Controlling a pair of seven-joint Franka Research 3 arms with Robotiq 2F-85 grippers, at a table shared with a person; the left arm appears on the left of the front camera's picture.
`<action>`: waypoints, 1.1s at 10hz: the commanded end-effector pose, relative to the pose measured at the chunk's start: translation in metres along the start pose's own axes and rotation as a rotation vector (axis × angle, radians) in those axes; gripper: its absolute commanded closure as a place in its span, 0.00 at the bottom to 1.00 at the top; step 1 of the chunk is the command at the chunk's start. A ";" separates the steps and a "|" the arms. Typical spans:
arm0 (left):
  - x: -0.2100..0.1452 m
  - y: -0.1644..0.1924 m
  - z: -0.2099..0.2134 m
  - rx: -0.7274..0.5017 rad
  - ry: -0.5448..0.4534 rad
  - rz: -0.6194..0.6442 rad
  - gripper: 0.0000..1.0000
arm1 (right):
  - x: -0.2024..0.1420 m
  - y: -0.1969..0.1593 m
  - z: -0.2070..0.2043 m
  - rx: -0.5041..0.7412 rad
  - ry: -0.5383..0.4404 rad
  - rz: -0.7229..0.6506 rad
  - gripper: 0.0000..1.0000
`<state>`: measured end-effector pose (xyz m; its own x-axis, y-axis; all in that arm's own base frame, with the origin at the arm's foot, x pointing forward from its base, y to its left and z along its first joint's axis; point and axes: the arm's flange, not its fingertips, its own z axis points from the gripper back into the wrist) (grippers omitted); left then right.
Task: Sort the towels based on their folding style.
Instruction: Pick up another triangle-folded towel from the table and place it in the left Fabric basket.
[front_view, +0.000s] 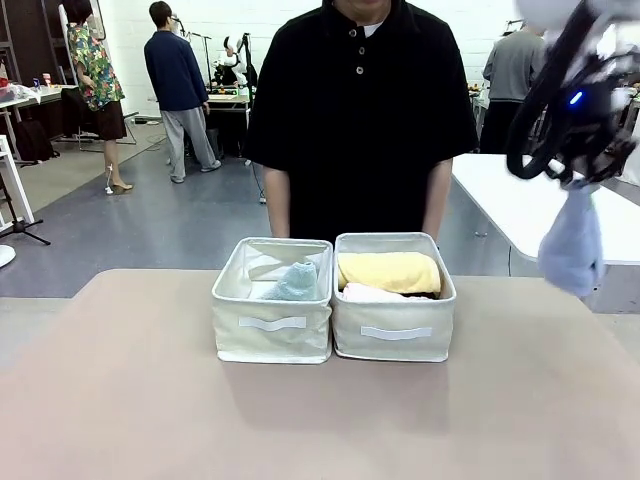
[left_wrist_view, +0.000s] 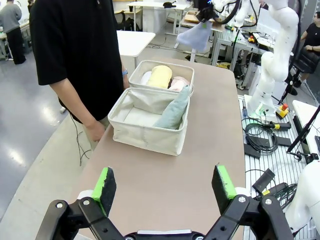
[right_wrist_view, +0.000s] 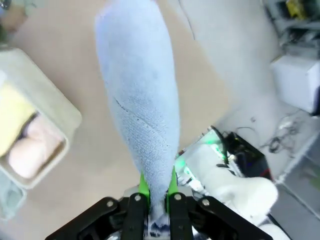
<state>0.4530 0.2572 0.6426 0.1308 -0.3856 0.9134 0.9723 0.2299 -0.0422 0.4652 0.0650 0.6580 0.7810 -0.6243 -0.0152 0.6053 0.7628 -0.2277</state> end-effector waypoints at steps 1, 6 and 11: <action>0.001 -0.001 0.002 -0.006 -0.004 -0.001 0.00 | -0.021 -0.042 0.010 0.125 0.001 -0.004 1.00; 0.001 -0.001 0.002 -0.006 -0.004 -0.001 0.00 | -0.024 -0.034 0.027 0.056 -0.017 -0.011 1.00; 0.001 -0.001 0.002 -0.006 -0.004 -0.001 0.00 | -0.133 0.039 0.060 0.101 -0.386 1.209 0.85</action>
<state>0.4533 0.2567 0.6428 0.1300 -0.3857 0.9134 0.9728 0.2277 -0.0424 0.4012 0.1625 0.6998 0.9837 -0.1799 0.0045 0.1781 0.9699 -0.1658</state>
